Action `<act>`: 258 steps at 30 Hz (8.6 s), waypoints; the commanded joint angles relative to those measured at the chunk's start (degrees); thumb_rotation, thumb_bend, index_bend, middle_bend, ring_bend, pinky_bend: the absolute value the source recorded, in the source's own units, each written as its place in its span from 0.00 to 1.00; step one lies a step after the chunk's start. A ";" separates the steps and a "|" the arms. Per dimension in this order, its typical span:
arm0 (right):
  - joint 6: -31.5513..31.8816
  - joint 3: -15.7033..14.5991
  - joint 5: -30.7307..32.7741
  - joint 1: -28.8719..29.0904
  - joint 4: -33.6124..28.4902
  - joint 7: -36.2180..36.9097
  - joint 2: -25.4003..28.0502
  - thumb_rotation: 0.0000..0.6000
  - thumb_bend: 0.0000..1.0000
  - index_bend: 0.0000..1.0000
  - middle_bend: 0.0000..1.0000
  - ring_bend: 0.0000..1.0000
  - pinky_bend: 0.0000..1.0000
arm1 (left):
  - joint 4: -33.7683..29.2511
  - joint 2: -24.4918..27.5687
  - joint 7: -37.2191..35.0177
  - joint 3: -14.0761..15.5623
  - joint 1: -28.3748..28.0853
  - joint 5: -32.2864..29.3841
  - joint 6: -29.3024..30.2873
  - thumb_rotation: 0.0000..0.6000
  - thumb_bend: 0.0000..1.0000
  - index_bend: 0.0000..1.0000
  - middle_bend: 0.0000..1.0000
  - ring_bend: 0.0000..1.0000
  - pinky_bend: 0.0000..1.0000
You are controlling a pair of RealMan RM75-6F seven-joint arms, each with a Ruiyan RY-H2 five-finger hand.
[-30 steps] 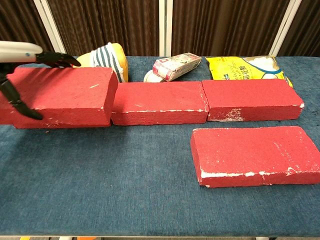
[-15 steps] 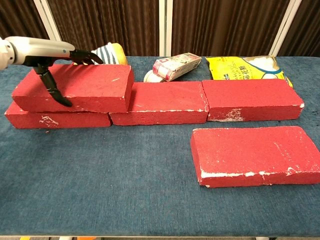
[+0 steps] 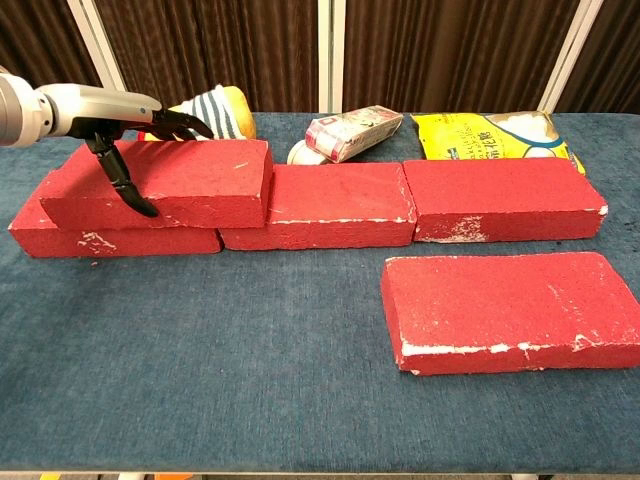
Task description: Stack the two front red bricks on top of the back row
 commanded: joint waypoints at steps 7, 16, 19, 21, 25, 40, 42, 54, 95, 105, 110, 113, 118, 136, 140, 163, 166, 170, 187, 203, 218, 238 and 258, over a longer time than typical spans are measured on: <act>-0.18 0.01 0.22 0.01 0.40 0.15 -0.23 1.00 0.24 0.00 0.00 0.00 0.00 | 0.73 -0.34 -0.16 -0.17 -1.01 -2.14 -0.63 1.00 0.00 0.00 0.13 0.20 0.00; -0.49 -0.13 0.26 0.02 1.00 0.41 -0.54 1.00 0.24 0.00 0.00 0.00 0.00 | 1.93 -1.49 0.37 0.21 -1.63 -4.63 -0.81 1.00 0.00 0.00 0.13 0.20 0.00; -0.46 -0.09 0.33 0.00 1.05 0.45 -0.54 1.00 0.24 0.00 0.00 0.00 0.00 | 2.00 -1.59 0.47 0.12 -1.74 -4.88 -0.51 1.00 0.00 0.00 0.13 0.20 0.00; -0.56 -0.13 0.32 0.02 1.06 0.47 -0.57 1.00 0.24 0.00 0.00 0.00 0.00 | 1.96 -1.57 0.56 0.11 -1.83 -4.99 -0.37 1.00 0.00 0.00 0.13 0.20 0.00; -0.62 -0.19 0.23 0.04 1.15 0.49 -0.69 1.00 0.24 0.00 0.00 0.00 0.00 | 1.77 -1.39 0.74 0.32 -2.01 -5.25 -0.57 1.00 0.00 0.00 0.13 0.20 0.00; -0.65 -0.20 0.25 0.01 1.35 0.52 -0.76 1.00 0.24 0.00 0.00 0.00 0.00 | 1.86 -1.75 -0.30 0.38 -2.03 -5.55 -0.62 1.00 0.00 0.00 0.13 0.20 0.00; -0.65 -0.14 0.29 0.03 1.35 0.55 -0.75 1.00 0.24 0.00 0.00 0.00 0.00 | 1.59 -1.59 -0.39 0.27 -2.07 -5.44 -0.50 1.00 0.00 0.00 0.13 0.20 0.00; -0.64 -0.17 0.30 -0.04 1.54 0.75 -0.77 1.00 0.24 0.00 0.00 0.00 0.00 | 1.22 -1.71 -0.28 0.44 -2.44 -5.42 -0.56 1.00 0.00 0.00 0.13 0.20 0.00; -0.98 -0.20 0.41 -0.03 1.50 1.14 -0.51 1.00 0.24 0.00 0.00 0.00 0.00 | 0.52 -1.08 -3.17 0.12 -2.53 -2.80 -0.60 1.00 0.00 0.00 0.00 0.00 0.00; -1.12 -0.21 0.52 -0.04 1.54 1.26 -0.45 1.00 0.24 0.00 0.00 0.00 0.00 | -0.55 -0.32 -2.99 0.10 -2.35 -2.88 0.17 1.00 0.00 0.00 0.00 0.00 0.00; -1.06 -0.20 0.49 -0.06 1.51 1.24 -0.46 1.00 0.24 0.00 0.00 0.00 0.00 | -1.25 0.16 -2.87 0.07 -2.27 -2.97 0.53 1.00 0.00 0.00 0.00 0.00 0.00; -0.83 -0.19 0.38 -0.13 1.44 1.28 -0.42 1.00 0.24 0.00 0.00 0.00 0.00 | -1.79 0.50 -2.85 -0.03 -2.15 -2.95 0.97 1.00 0.00 0.00 0.00 0.00 0.00; -0.35 -0.13 0.17 -0.28 1.24 1.29 -0.27 1.00 0.24 0.00 0.00 0.00 0.00 | -4.13 2.24 -2.51 -0.20 -1.51 -2.55 2.55 1.00 0.00 0.00 0.00 0.00 0.00; 0.66 -2.29 -9.82 1.98 -7.13 -3.83 3.74 1.00 0.15 0.00 0.00 0.00 0.00 | -22.27 16.96 14.00 6.50 16.99 1.74 33.78 1.00 0.00 0.00 0.00 0.00 0.00; -3.25 -4.13 -13.53 4.33 -11.51 -8.29 4.53 1.00 0.04 0.00 0.00 0.00 0.00 | -23.42 17.16 16.01 9.29 22.72 3.90 40.56 1.00 0.00 0.00 0.00 0.00 0.00; -30.76 -3.58 6.21 19.66 -19.44 -31.63 -6.57 1.00 0.00 0.00 0.00 0.00 0.00 | -16.99 14.77 7.98 12.63 36.17 10.79 50.32 1.00 0.00 0.00 0.00 0.00 0.00; -31.18 -3.51 9.07 20.86 -19.01 -33.92 -7.94 1.00 0.00 0.00 0.00 0.00 0.00 | -16.00 14.30 7.38 12.38 36.63 10.84 49.93 1.00 0.00 0.00 0.00 0.00 0.00; -31.40 -3.51 12.18 22.37 -17.99 -35.96 -9.90 1.00 0.00 0.00 0.00 0.00 0.00 | -14.61 13.54 6.53 11.97 37.26 11.45 50.01 1.00 0.00 0.00 0.00 0.00 0.00; -32.44 -3.81 21.81 26.78 -13.85 -35.48 -15.53 1.00 0.00 0.00 0.00 0.00 0.00 | -13.95 13.97 5.68 10.94 38.77 13.15 49.50 1.00 0.00 0.00 0.00 0.00 0.00; -30.03 -4.61 19.09 26.67 -14.77 -29.46 -14.13 1.00 0.12 0.00 0.24 0.21 0.17 | -13.80 14.05 4.71 9.93 39.51 13.50 48.67 1.00 0.00 0.00 0.00 0.00 0.00; -32.76 7.67 16.17 37.43 -15.36 -27.24 -5.86 1.00 0.11 0.00 0.22 0.21 0.19 | -13.70 14.73 2.39 9.57 40.79 13.59 48.74 1.00 0.00 0.00 0.00 0.00 0.00; -43.89 6.83 28.73 51.71 4.87 -28.19 -17.74 1.00 0.11 0.00 0.20 0.21 0.20 | -10.39 13.11 -1.68 9.18 41.48 16.44 50.26 1.00 0.00 0.00 0.00 0.00 0.00; -43.91 3.04 37.15 56.51 9.63 -30.01 -22.55 1.00 0.11 0.00 0.18 0.21 0.22 | -7.52 12.16 -6.55 9.07 41.31 15.79 47.91 1.00 0.00 0.00 0.00 0.00 0.00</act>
